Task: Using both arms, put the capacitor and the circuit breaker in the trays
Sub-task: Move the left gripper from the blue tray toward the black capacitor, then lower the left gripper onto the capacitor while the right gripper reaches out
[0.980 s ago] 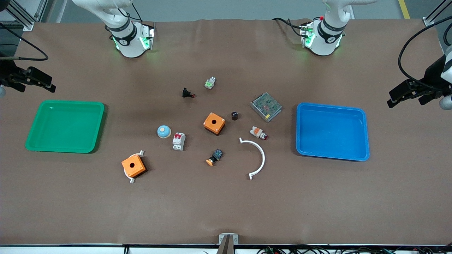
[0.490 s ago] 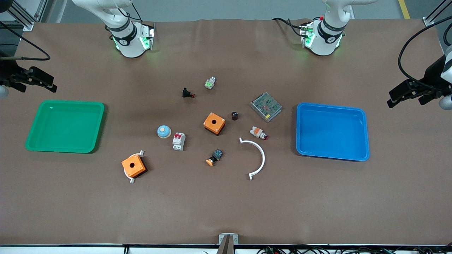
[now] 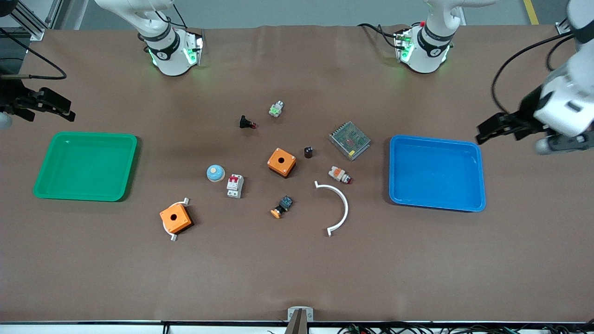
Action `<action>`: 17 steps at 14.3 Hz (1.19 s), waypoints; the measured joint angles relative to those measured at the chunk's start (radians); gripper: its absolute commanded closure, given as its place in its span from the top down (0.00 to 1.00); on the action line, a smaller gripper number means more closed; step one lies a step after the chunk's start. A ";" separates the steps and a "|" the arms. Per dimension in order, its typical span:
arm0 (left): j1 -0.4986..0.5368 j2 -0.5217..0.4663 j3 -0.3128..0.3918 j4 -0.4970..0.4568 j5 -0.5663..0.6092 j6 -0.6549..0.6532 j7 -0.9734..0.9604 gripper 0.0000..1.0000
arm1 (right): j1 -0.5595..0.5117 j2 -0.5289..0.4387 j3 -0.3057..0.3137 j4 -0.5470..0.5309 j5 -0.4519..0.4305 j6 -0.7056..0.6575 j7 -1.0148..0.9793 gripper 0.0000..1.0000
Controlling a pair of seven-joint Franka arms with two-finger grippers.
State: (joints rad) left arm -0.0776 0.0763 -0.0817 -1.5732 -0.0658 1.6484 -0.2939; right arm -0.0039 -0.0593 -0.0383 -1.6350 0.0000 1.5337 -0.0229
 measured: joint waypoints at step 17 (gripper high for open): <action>-0.478 0.452 -0.015 0.019 -0.001 0.386 -0.634 1.00 | 0.000 -0.001 0.001 0.000 -0.001 -0.005 0.000 1.00</action>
State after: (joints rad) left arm -0.5557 0.5285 -0.0972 -1.5539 -0.0669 2.0344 -0.9276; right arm -0.0038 -0.0599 -0.0377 -1.6350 -0.0008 1.5285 -0.0230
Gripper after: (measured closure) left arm 0.000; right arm 0.000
